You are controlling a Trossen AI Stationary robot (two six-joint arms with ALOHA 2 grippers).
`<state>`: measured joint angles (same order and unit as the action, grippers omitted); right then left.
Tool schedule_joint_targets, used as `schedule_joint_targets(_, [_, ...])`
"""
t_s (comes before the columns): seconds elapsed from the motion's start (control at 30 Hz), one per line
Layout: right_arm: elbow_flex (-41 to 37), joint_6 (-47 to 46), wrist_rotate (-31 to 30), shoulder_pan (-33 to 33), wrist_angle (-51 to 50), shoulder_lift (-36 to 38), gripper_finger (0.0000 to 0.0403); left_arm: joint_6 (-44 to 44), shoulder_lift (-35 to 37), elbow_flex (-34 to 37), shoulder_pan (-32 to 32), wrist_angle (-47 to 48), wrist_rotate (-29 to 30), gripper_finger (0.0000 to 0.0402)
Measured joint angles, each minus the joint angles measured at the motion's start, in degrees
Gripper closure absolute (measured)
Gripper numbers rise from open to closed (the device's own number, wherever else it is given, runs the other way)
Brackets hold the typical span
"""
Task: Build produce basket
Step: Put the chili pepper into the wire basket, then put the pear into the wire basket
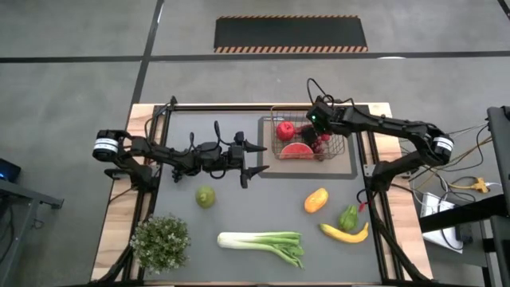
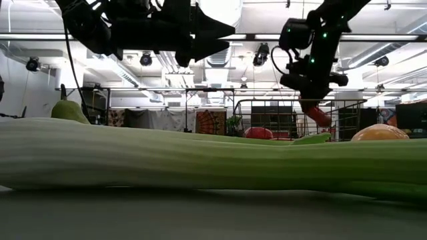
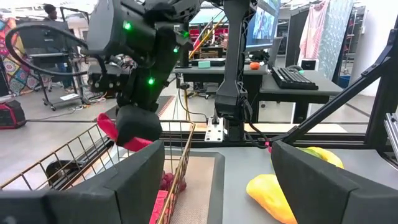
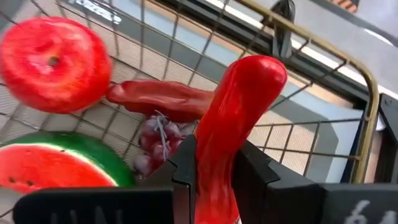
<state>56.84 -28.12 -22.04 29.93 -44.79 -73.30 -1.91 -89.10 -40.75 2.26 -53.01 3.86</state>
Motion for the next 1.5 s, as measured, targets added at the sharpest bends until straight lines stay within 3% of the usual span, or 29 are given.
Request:
schedule_joint_targets(0.37, [0.0,-2.8,-0.5,1.5,-2.2,-4.6,0.0341,0.0,0.0,0.0,0.0,0.0,0.0,0.0123])
schedule_joint_targets(0.63, [0.0,-2.8,-0.5,1.5,-2.5,-6.1,0.0258,0.0,0.0,0.0,0.0,0.0,0.0,0.0123])
schedule_joint_targets(0.8, [-0.1,-2.7,-0.7,1.5,-2.5,-5.6,0.023,0.0,0.0,0.0,0.0,0.0,0.0,0.0123])
schedule_joint_targets(1.23, [2.9,1.8,0.0,1.0,-3.4,1.5,0.0229,1.8,0.0,0.0,0.0,0.0,0.0,0.0123])
schedule_joint_targets(1.5, [4.5,5.5,1.1,-4.8,-2.6,6.7,0.0229,4.9,0.0,0.0,-0.5,1.6,-0.4,0.0123])
